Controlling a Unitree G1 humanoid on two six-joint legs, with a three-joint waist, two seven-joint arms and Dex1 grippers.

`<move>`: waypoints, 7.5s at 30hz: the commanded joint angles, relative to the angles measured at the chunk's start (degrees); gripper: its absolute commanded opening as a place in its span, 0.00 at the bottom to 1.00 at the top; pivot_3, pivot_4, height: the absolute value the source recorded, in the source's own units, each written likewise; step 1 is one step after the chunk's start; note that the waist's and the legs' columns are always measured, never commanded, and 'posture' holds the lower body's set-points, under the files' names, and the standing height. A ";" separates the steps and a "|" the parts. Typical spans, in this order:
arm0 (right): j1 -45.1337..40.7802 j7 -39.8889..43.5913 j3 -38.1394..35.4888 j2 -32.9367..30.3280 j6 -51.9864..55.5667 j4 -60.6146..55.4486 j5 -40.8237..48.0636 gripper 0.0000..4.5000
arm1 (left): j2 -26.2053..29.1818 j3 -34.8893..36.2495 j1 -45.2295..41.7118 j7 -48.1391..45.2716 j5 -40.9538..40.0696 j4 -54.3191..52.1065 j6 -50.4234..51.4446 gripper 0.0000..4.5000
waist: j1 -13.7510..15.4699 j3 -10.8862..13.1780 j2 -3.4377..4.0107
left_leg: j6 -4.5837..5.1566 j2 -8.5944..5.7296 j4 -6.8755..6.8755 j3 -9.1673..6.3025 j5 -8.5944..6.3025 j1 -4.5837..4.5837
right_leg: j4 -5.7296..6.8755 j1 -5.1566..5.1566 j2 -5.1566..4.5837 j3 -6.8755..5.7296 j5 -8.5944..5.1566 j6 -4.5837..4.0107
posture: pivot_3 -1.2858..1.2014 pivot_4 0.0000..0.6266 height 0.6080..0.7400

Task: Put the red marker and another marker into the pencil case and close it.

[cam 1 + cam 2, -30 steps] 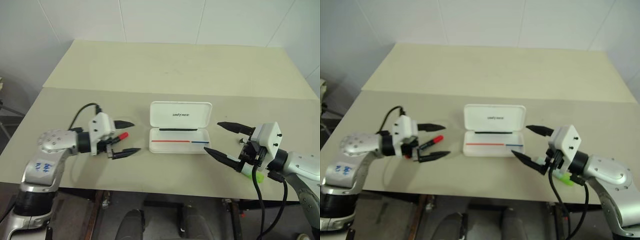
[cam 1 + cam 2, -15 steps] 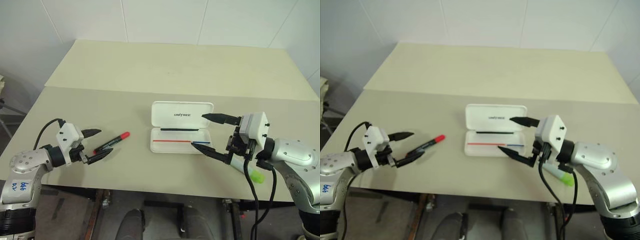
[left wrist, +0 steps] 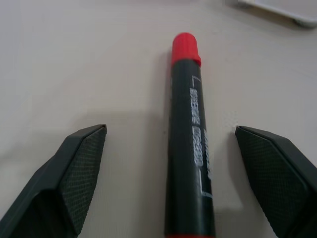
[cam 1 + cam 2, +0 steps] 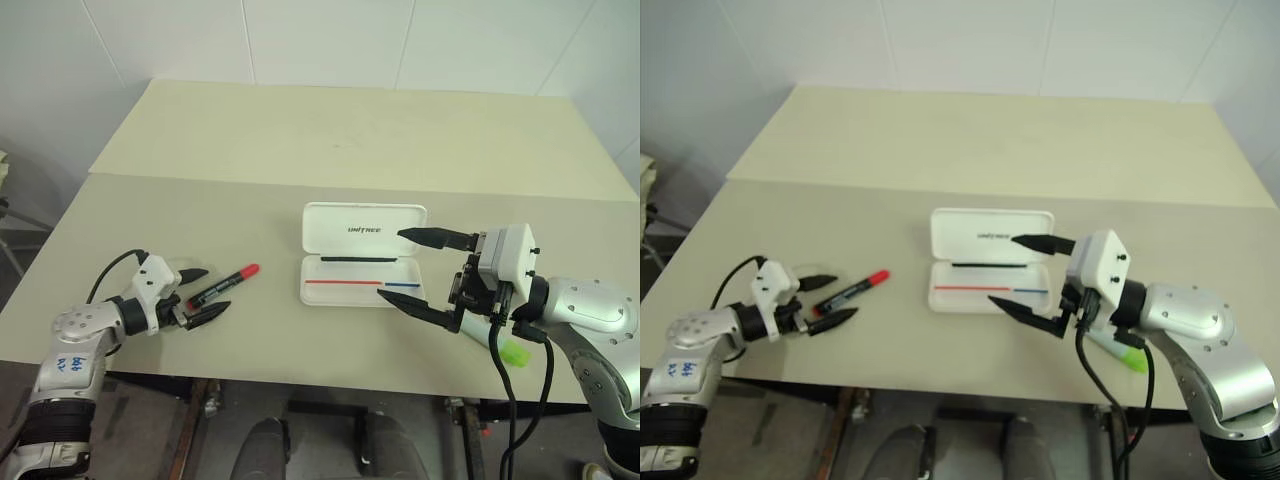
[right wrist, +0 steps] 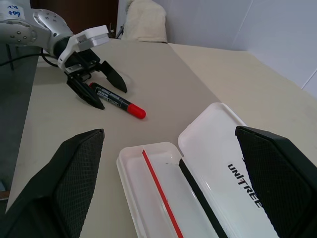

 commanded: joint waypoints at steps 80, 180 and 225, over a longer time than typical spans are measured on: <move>7.60 -12.05 -3.78 0.81 0.40 -9.79 -1.65 1.00 | -20.28 -24.67 -35.38 -7.37 12.37 18.31 -12.96 0.14 | 0.09 0.01 -0.04 | 0.44 0.00 -0.51 0.20 0.49 -0.30 | -1.26 -0.05 0.19 0.10 0.91 0.06 | 0.52 0.24 1.00; -22.05 25.18 20.52 7.26 -17.71 40.15 -18.27 0.25 | 5.93 -8.17 -7.08 -12.98 -9.89 -25.09 9.22 1.00 | -0.43 0.02 -0.02 | 0.46 0.19 -0.47 0.18 0.58 -0.07 | -0.57 -0.17 0.50 0.36 0.79 -0.17 | 0.52 0.24 1.00; -30.78 26.43 20.32 14.89 -26.52 54.58 -24.64 1.00 | 5.35 -8.80 -6.79 -11.11 -10.40 -27.19 10.70 1.00 | -1.76 0.02 -0.01 | 0.45 0.20 -0.51 0.18 0.58 -0.05 | -0.48 -0.19 0.49 0.36 0.79 -0.17 | 0.52 0.24 1.00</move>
